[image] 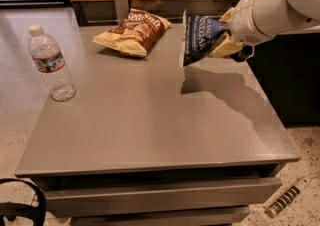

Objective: Move blue chip bag near brown chip bag

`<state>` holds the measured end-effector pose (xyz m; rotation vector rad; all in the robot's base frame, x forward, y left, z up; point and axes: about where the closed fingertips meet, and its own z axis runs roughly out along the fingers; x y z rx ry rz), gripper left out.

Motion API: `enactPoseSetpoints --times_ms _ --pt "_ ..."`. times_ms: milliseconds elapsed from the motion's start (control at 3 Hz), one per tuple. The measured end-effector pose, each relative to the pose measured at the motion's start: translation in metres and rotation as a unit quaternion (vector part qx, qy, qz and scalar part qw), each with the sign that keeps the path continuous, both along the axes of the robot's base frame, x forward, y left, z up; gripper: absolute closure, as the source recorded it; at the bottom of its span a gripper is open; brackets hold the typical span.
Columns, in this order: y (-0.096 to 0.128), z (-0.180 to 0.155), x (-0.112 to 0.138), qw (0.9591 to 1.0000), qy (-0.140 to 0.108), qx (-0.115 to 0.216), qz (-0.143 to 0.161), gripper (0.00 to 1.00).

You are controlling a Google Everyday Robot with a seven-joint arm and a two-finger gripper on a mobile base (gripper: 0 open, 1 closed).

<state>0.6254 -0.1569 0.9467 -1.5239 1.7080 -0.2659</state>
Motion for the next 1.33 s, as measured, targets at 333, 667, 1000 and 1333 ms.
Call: enactPoseSetpoints --times_ms 333,667,1000,1333 --pt "0.0 0.0 0.0 1.0 0.0 0.0 0.0 1.0" --pt "-0.003 -0.004 0.009 1.0 0.002 0.0 -0.009 1.0" --pt "-0.009 -0.018 0.035 0.9995 0.005 -0.007 -0.032 1.0" --pt "-0.011 -0.038 0.072 0.9983 -0.002 -0.001 -0.058 1.0"
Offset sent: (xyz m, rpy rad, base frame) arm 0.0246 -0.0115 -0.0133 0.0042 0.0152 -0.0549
